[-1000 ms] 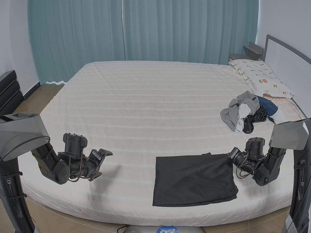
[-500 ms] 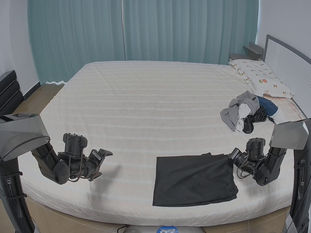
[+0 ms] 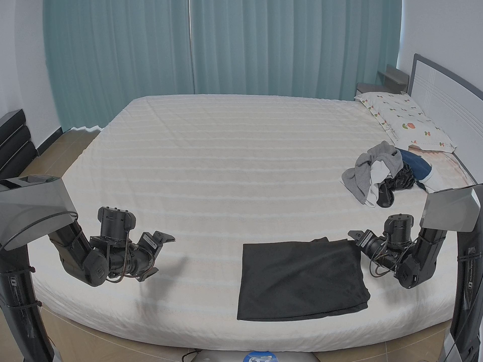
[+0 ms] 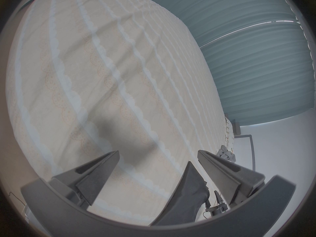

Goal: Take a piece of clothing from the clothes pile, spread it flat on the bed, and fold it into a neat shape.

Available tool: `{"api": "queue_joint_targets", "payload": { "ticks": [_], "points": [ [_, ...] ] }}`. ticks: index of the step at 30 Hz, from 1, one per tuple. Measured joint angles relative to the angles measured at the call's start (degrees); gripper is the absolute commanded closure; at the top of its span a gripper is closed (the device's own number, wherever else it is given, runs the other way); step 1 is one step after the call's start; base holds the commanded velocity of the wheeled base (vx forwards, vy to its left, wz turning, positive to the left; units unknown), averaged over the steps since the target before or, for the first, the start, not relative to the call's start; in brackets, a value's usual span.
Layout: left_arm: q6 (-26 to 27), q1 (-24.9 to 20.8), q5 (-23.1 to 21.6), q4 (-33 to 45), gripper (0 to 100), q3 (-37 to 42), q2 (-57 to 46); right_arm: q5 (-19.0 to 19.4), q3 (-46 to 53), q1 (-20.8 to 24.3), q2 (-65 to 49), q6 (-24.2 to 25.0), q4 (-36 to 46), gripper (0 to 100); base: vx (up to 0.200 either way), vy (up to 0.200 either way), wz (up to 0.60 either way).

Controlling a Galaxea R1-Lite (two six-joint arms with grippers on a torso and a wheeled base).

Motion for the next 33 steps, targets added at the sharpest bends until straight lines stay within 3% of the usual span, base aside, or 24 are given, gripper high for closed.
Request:
{"api": "queue_joint_targets", "payload": {
  "ticks": [6, 10, 15, 20, 24, 33],
  "points": [
    [0.0, -0.02, 0.02, 0.0, 0, 0.0, 0.0, 1.1, 3.78, -0.06, -2.79, -0.09, -0.34, 0, 0.0, 0.0, 0.0],
    [0.0, -0.02, 0.02, 0.0, 0, 0.0, 0.0, 4.51, 9.76, -0.2, -6.53, -1.62, -0.39, 0, 0.0, 0.0, 0.0],
    [-0.06, -0.02, 0.0, 0.02, 0, 0.0, 0.0, 8.85, 18.05, -0.38, -10.56, -9.58, -0.45, 0, 0.0, 0.0, 0.0],
    [-0.16, -0.05, 0.02, 0.04, 0, -0.01, 0.0, 12.25, 24.34, -0.09, -12.65, -17.03, -0.44, 0, -0.2, 0.0, 0.0],
    [-0.13, -0.09, 0.02, 0.02, 0, -0.01, 0.0, 13.15, 26.79, 0.22, -13.4, -18.15, -0.45, 0, -0.2, 0.0, 0.0],
    [-0.02, -0.11, 0.02, 0.02, 0, 0.02, 0.0, 13.37, 26.58, 1.05, -12.5, -17.76, -1.62, 0, 0.0, 0.0, 0.0]
  ]
}}
